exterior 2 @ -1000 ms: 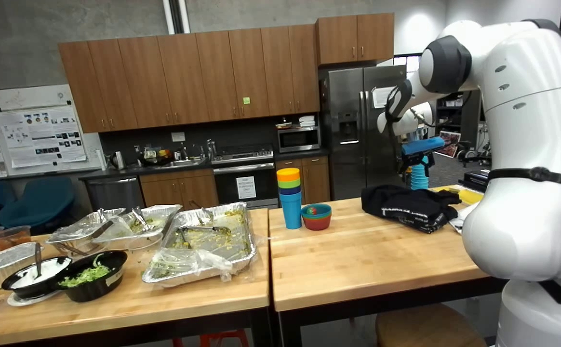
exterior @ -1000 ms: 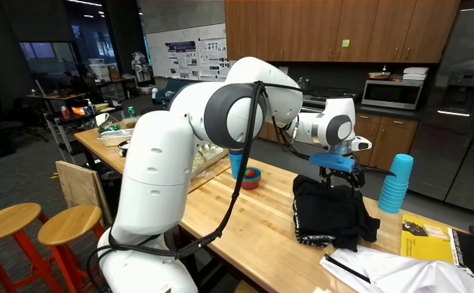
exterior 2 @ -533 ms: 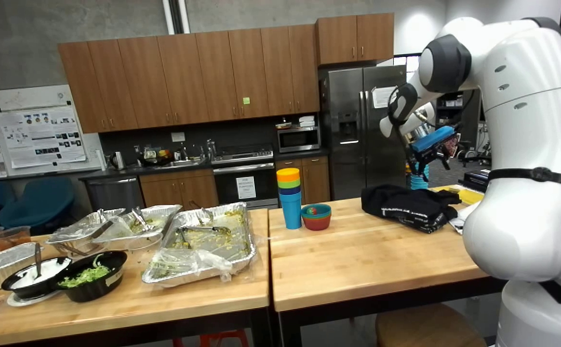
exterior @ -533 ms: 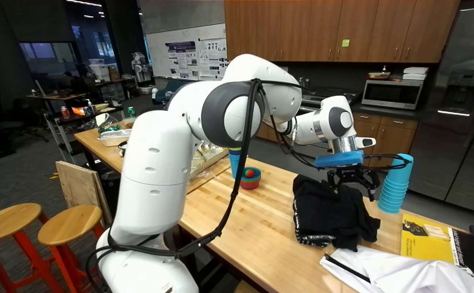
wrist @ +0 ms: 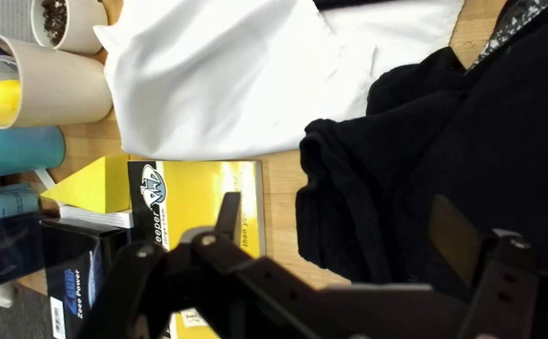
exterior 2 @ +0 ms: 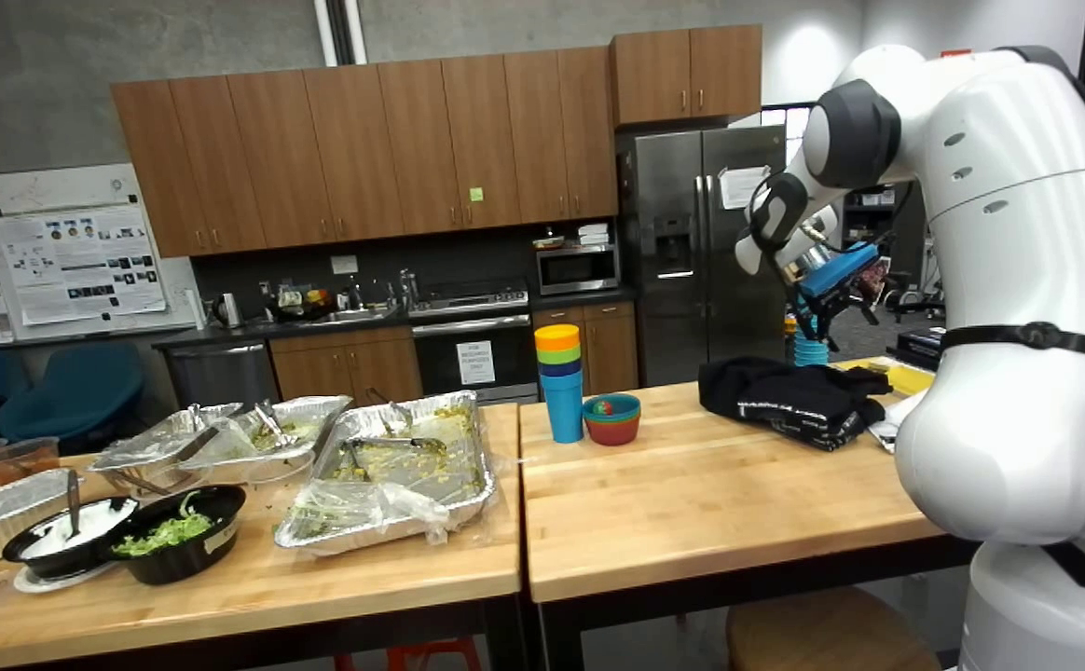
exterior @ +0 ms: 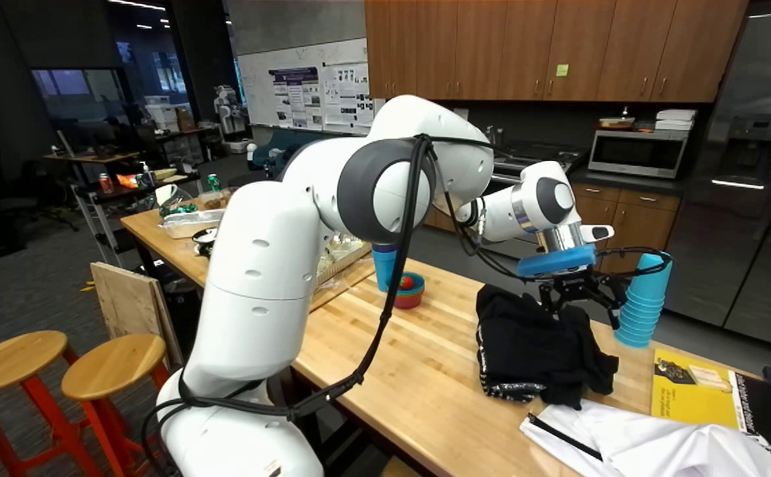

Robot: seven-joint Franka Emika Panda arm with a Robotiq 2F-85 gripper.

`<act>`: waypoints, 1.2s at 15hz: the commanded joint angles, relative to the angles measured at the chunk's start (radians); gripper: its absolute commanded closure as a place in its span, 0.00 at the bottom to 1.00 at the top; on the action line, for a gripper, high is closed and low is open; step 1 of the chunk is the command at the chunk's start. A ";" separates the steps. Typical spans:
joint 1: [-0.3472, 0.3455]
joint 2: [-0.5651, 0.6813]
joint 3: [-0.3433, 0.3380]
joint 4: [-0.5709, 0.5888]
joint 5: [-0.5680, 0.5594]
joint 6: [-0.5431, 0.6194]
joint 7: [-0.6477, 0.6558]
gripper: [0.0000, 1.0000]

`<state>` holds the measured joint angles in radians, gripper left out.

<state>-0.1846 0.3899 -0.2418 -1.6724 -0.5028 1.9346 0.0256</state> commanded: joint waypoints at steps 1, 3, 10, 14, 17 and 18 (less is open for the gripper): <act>0.005 -0.003 -0.001 -0.011 -0.028 0.007 -0.007 0.00; 0.008 0.008 -0.009 -0.020 -0.045 0.036 0.041 0.00; -0.068 0.133 0.013 0.092 0.050 0.082 -0.090 0.00; -0.140 0.180 0.067 0.173 0.208 0.084 -0.339 0.00; -0.193 0.212 0.109 0.224 0.305 0.129 -0.519 0.00; -0.205 0.224 0.119 0.237 0.318 0.160 -0.574 0.00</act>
<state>-0.3383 0.5725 -0.1659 -1.5035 -0.2416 2.0511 -0.3949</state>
